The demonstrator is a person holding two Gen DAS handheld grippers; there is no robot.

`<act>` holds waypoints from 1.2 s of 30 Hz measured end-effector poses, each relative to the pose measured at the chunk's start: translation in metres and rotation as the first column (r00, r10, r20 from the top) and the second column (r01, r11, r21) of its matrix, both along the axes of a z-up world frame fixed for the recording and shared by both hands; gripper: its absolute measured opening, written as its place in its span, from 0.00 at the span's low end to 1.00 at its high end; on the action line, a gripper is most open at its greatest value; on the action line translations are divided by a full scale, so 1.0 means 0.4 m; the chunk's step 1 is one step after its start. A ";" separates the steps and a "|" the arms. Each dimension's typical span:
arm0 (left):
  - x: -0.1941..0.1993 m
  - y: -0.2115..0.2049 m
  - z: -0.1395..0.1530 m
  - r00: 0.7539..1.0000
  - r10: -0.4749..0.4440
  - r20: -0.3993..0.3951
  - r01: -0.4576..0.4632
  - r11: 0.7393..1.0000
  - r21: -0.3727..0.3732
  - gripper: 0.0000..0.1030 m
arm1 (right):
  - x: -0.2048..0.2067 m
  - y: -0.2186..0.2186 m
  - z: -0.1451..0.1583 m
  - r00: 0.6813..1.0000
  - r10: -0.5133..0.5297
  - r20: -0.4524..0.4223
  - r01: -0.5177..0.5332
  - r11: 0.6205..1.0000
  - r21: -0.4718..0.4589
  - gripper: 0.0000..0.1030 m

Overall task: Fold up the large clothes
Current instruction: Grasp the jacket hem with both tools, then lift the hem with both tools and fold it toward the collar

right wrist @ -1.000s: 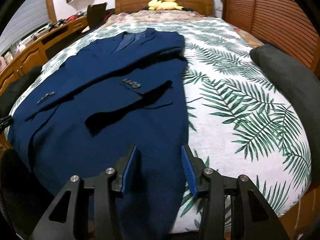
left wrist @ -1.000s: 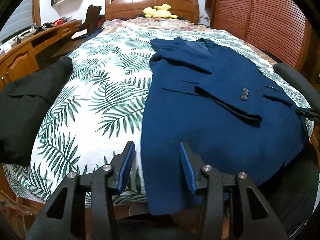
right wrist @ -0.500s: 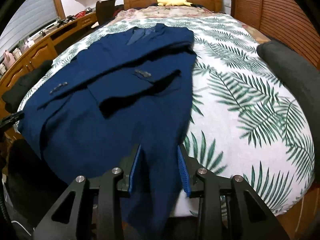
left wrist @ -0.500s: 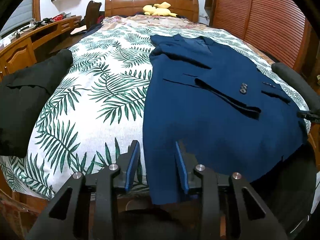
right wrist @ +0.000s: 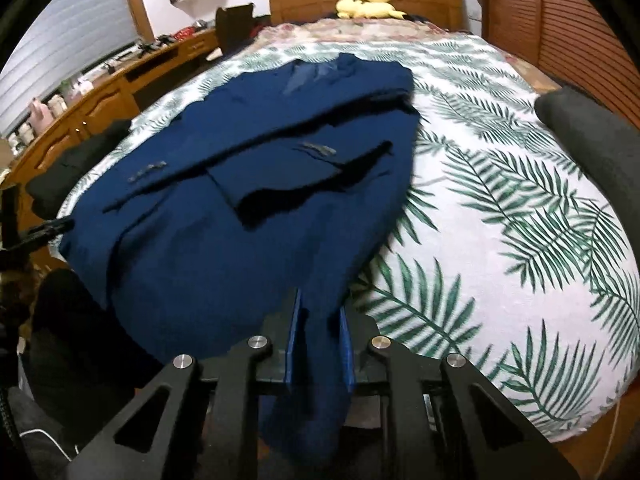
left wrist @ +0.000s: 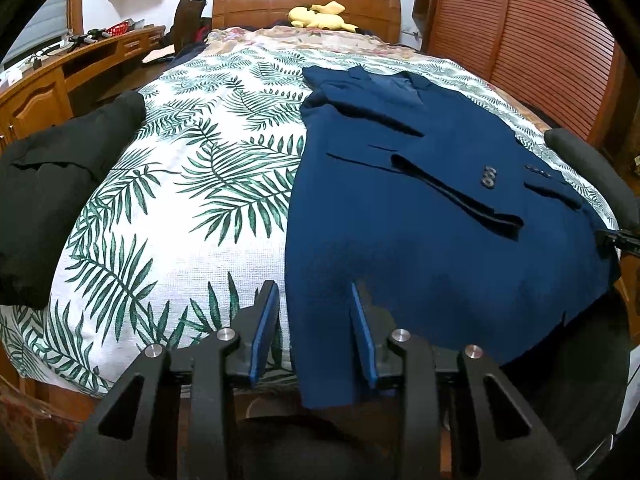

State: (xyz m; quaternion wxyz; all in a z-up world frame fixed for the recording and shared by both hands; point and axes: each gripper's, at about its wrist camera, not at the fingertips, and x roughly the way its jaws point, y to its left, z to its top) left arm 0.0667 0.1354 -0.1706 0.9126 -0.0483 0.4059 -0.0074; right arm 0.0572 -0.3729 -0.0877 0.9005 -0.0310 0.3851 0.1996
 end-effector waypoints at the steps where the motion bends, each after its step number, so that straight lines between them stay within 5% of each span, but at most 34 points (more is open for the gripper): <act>1: 0.000 0.000 0.000 1.000 -0.001 0.000 0.001 1.000 0.001 0.36 | 0.000 0.001 -0.001 1.000 0.004 0.002 -0.004 1.000 0.001 0.17; 9: 0.000 -0.006 -0.002 1.000 -0.013 0.007 0.013 1.000 0.005 0.31 | 0.030 -0.015 -0.047 0.998 -0.022 -0.056 0.024 1.000 0.020 0.18; 13: -0.001 -0.008 0.002 1.000 -0.028 0.009 0.028 1.000 -0.010 0.12 | 0.046 -0.017 -0.050 0.996 -0.005 -0.093 0.009 0.999 0.036 0.21; 18: -0.011 -0.031 0.050 0.998 -0.043 0.043 0.043 0.999 0.000 0.03 | 0.048 -0.009 -0.017 0.999 0.015 -0.050 -0.013 0.999 0.033 0.05; 26: -0.035 -0.062 0.255 0.975 -0.053 0.215 0.057 0.998 -0.013 0.02 | 0.038 -0.039 0.188 0.985 0.000 0.171 -0.032 0.982 0.186 0.04; 36: -0.086 -0.097 0.518 0.909 -0.091 0.408 0.094 0.996 0.012 0.02 | -0.058 -0.037 0.435 0.915 0.033 0.401 -0.116 0.976 0.184 0.03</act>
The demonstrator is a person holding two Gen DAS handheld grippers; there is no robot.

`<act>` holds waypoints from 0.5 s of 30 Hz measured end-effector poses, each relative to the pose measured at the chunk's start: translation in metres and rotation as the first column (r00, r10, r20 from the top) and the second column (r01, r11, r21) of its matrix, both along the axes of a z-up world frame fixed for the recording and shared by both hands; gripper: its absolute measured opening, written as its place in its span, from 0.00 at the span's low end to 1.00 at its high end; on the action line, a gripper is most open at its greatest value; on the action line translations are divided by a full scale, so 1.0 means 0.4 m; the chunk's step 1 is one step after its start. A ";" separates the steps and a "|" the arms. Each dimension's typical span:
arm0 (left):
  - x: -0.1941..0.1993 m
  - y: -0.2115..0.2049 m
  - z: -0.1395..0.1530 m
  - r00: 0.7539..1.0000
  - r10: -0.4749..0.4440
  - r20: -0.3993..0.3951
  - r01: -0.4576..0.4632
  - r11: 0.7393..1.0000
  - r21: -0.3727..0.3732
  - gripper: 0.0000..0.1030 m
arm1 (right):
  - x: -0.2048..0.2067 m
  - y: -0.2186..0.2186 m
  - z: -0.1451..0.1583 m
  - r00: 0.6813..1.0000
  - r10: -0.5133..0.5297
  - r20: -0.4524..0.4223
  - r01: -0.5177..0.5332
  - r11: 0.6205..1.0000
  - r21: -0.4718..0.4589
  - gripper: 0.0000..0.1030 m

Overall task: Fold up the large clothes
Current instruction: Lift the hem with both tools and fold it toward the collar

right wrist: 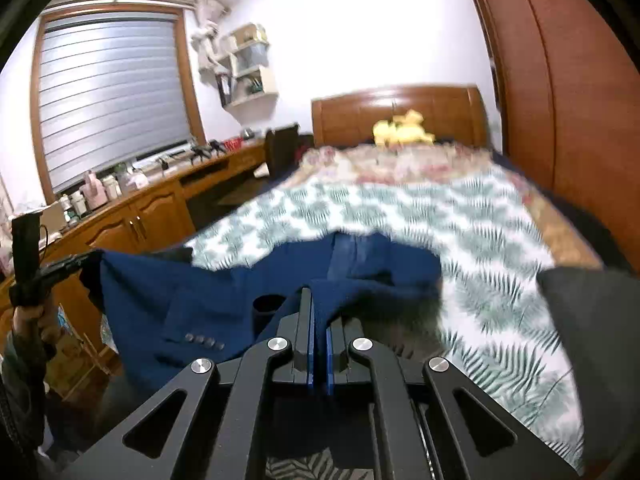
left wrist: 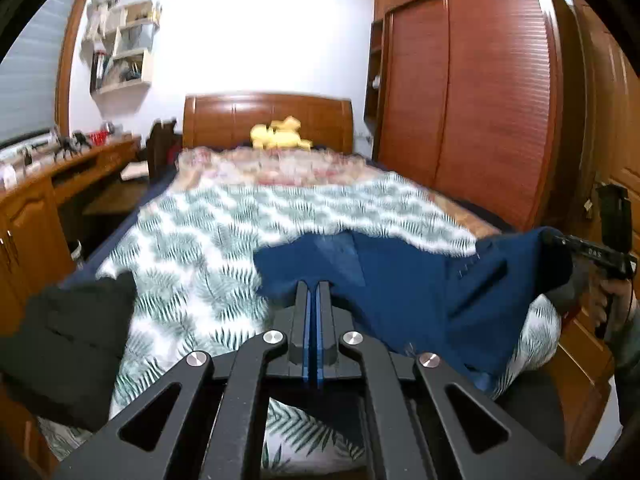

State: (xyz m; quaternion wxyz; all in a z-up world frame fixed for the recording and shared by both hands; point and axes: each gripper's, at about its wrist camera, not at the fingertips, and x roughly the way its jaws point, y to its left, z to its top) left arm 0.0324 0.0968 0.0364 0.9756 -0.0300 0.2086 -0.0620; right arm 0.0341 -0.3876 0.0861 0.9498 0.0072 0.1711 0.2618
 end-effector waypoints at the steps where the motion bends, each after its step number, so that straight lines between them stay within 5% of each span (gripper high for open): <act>1: -0.009 -0.001 0.019 1.000 0.001 0.017 -0.001 1.000 0.005 0.02 | -0.018 -0.003 0.018 1.000 0.004 0.019 -0.004 1.000 0.004 0.03; 15: -0.112 0.035 0.221 0.976 0.013 0.217 -0.015 1.000 0.009 0.02 | -0.292 -0.134 0.164 0.966 -0.039 0.256 0.035 0.999 0.023 0.03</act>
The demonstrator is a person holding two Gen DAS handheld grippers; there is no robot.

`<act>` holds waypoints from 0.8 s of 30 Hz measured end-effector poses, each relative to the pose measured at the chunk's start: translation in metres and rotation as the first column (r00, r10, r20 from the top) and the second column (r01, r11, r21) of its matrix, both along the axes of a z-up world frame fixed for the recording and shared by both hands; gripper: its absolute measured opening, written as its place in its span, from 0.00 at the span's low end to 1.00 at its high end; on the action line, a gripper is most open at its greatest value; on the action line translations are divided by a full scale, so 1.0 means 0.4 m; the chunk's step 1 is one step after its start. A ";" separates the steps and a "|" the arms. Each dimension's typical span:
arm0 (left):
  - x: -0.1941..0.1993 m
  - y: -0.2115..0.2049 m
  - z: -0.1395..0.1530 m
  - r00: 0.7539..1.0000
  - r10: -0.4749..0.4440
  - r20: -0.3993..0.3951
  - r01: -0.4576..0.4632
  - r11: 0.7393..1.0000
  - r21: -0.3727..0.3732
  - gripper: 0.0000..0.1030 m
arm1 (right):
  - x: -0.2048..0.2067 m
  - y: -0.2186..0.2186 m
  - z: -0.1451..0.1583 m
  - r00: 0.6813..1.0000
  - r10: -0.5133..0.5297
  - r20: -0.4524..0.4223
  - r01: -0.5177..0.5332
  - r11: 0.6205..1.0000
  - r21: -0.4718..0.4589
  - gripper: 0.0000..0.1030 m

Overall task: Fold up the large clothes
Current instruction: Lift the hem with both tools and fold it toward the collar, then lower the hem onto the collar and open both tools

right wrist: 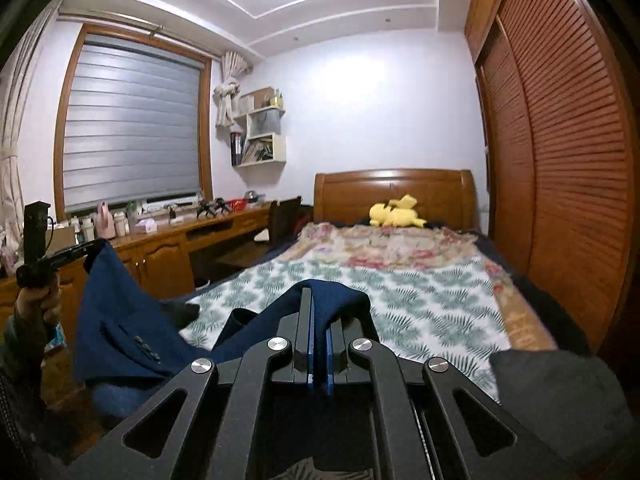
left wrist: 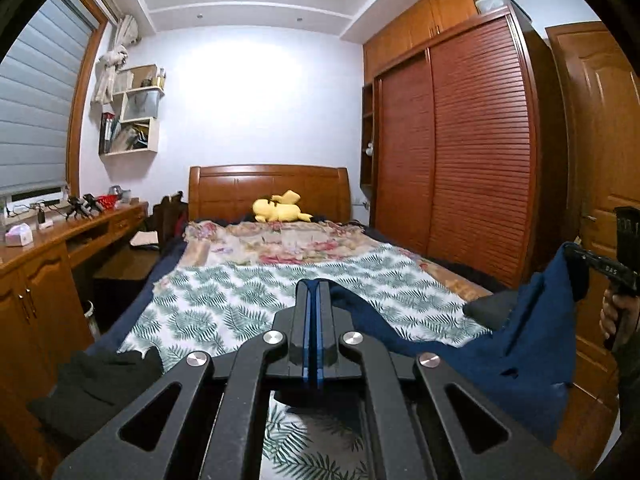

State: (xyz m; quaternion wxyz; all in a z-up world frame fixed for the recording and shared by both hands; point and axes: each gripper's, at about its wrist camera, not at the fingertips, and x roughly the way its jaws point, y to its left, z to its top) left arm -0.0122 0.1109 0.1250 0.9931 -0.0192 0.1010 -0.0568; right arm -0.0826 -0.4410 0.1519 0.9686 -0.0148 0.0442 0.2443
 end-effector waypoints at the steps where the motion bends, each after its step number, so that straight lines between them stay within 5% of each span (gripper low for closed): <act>1: 0.011 0.004 -0.002 1.000 0.007 -0.004 -0.007 1.000 0.003 0.02 | -0.002 -0.004 -0.003 1.000 -0.010 0.000 0.010 1.000 -0.004 0.03; 15: 0.285 -0.031 -0.217 0.970 0.019 -0.243 -0.020 1.000 -0.003 0.02 | 0.219 0.097 -0.226 0.958 -0.172 -0.229 0.123 0.969 -0.213 0.03; 24: 0.382 -0.050 -0.282 0.954 0.022 -0.299 -0.036 0.998 -0.043 0.02 | 0.409 0.119 -0.215 0.920 -0.216 -0.326 0.161 0.969 -0.187 0.03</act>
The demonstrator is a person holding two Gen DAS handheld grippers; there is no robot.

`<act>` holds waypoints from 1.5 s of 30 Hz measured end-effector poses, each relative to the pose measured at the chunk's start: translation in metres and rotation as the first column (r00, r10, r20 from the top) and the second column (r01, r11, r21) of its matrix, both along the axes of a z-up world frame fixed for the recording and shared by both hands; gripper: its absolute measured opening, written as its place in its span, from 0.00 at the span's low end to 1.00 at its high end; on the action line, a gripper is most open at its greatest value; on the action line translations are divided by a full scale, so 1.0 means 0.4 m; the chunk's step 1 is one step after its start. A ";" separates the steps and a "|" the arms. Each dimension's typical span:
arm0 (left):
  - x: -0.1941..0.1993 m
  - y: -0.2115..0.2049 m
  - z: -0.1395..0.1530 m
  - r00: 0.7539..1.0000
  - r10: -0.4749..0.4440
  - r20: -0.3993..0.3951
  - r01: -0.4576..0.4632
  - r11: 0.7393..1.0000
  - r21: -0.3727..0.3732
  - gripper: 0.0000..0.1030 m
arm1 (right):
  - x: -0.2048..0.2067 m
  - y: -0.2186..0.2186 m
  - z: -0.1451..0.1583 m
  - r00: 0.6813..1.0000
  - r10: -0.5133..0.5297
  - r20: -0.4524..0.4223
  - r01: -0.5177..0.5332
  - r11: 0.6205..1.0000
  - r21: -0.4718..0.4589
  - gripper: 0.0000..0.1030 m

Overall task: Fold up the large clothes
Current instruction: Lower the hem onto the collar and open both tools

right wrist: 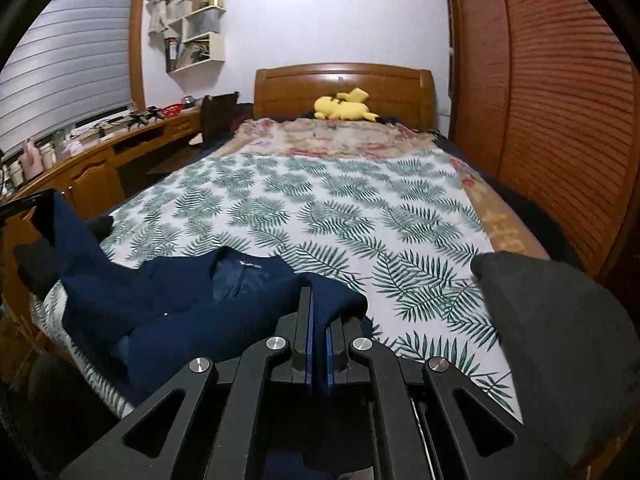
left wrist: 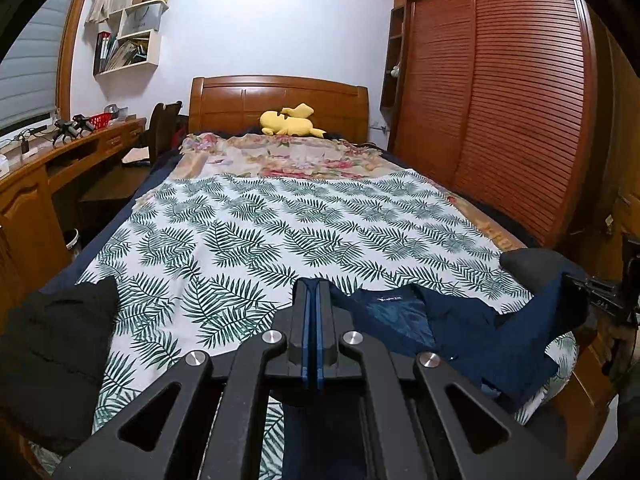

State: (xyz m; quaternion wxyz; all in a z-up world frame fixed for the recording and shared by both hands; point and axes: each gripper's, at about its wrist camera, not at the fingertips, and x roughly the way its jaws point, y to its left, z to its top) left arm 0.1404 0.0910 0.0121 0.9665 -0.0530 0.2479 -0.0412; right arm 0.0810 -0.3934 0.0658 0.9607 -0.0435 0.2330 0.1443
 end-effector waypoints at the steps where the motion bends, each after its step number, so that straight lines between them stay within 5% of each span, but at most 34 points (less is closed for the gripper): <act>1: 0.010 -0.001 -0.004 1.000 0.000 -0.007 0.000 1.000 -0.001 0.02 | 0.009 0.006 -0.001 1.000 -0.008 -0.009 0.008 1.000 0.006 0.03; 6: 0.038 -0.018 -0.026 0.998 -0.008 -0.068 0.008 1.000 0.012 0.03 | 0.083 0.023 -0.044 0.995 -0.045 -0.089 0.046 0.999 0.000 0.14; 11: 0.019 -0.049 -0.040 0.997 -0.053 -0.054 0.055 0.998 0.038 0.49 | 0.071 0.041 -0.043 0.995 -0.054 -0.086 0.053 0.999 -0.010 0.51; 14: 0.012 -0.071 -0.051 0.995 -0.082 -0.053 0.085 0.995 0.055 0.75 | 0.051 0.052 -0.040 0.995 -0.085 -0.048 0.082 0.995 -0.057 0.58; 25: 0.025 -0.108 -0.179 0.985 -0.165 -0.054 0.165 0.986 0.003 0.76 | 0.007 0.154 -0.089 0.994 0.033 -0.101 -0.042 0.995 -0.086 0.60; 29: 0.031 -0.110 -0.228 0.983 -0.163 -0.082 0.166 0.985 0.039 0.76 | 0.021 0.210 -0.111 0.986 0.093 -0.138 -0.104 0.992 -0.077 0.60; 45: -0.034 -0.042 -0.266 0.986 -0.157 -0.046 0.161 0.983 0.084 0.76 | 0.126 0.438 -0.210 0.946 0.224 -0.236 -0.283 0.925 -0.255 0.60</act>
